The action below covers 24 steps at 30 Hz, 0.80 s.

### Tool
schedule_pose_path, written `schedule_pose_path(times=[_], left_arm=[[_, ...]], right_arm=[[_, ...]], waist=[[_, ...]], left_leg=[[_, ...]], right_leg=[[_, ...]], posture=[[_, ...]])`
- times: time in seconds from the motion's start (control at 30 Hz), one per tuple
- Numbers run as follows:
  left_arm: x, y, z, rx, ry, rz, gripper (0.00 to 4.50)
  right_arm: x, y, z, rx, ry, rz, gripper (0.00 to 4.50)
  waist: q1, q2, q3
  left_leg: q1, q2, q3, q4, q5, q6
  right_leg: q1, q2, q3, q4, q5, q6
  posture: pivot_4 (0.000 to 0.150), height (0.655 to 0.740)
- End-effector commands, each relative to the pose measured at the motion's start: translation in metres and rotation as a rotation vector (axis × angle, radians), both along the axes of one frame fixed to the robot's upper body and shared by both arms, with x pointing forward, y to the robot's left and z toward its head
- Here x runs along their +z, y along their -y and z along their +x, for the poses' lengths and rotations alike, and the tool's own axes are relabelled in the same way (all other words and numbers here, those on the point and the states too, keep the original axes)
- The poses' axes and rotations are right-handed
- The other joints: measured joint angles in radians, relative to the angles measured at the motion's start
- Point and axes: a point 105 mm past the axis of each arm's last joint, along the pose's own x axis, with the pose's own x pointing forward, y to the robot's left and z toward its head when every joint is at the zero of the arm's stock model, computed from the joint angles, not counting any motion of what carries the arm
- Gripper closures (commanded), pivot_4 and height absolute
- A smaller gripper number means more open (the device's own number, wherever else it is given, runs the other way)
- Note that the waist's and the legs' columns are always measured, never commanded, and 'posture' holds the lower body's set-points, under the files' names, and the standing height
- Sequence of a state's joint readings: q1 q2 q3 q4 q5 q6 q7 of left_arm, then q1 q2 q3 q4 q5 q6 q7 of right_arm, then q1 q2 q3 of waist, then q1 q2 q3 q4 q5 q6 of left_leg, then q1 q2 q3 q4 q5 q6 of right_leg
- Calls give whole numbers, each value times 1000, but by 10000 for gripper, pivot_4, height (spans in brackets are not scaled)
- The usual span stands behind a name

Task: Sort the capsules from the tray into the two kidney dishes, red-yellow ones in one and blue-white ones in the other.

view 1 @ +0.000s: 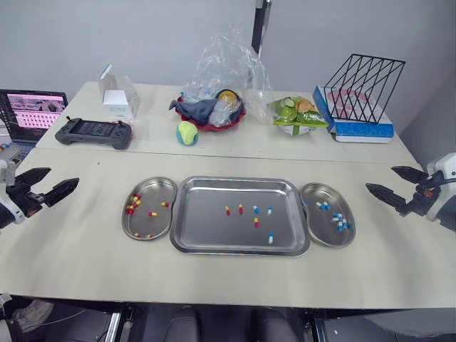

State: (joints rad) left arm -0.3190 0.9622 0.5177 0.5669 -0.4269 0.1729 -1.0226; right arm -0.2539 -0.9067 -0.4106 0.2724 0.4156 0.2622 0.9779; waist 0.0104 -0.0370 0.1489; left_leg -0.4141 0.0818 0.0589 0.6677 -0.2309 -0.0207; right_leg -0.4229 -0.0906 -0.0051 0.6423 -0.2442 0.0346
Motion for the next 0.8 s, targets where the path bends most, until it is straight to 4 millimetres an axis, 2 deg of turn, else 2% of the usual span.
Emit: schedule_pose_path(times=[0.03, 0.23, 0.5, 0.63, 0.8], left_arm=[[9, 0, 2, 4, 40, 28, 249], [6, 6, 5, -16, 27, 12, 249], [0, 34, 11, -101, 12, -61, 249], [7, 66, 10, -239, -22, -92, 249], [14, 133, 11, -448, -62, -69, 249]], right_arm=[[15, 0, 1, -1, 61, -7, 0], [15, 0, 0, 1, 57, -8, 0], [15, -5, 1, 16, 58, -6, 0], [17, -7, 1, 23, 59, -17, 0], [17, -17, 3, 56, 53, -12, 0]], waist=[[-1, 0, 0], [1, 0, 0], [1, 0, 0], [1, 0, 0], [3, 0, 0]], left_leg=[[0, 0, 0, 0, 0, 0], [0, 0, 0, 0, 0, 0], [0, 0, 0, 0, 0, 0], [0, 0, 0, 0, 0, 0], [0, 0, 0, 0, 0, 0]], right_leg=[[0, 0, 0, 0, 0, 0], [0, 0, 0, 0, 0, 0], [0, 0, 0, 0, 0, 0], [0, 0, 0, 0, 0, 0], [1, 0, 0, 0, 0, 0]], posture=[[1500, 7334], [1500, 7334], [1500, 7334], [1500, 7334], [1500, 7334]])
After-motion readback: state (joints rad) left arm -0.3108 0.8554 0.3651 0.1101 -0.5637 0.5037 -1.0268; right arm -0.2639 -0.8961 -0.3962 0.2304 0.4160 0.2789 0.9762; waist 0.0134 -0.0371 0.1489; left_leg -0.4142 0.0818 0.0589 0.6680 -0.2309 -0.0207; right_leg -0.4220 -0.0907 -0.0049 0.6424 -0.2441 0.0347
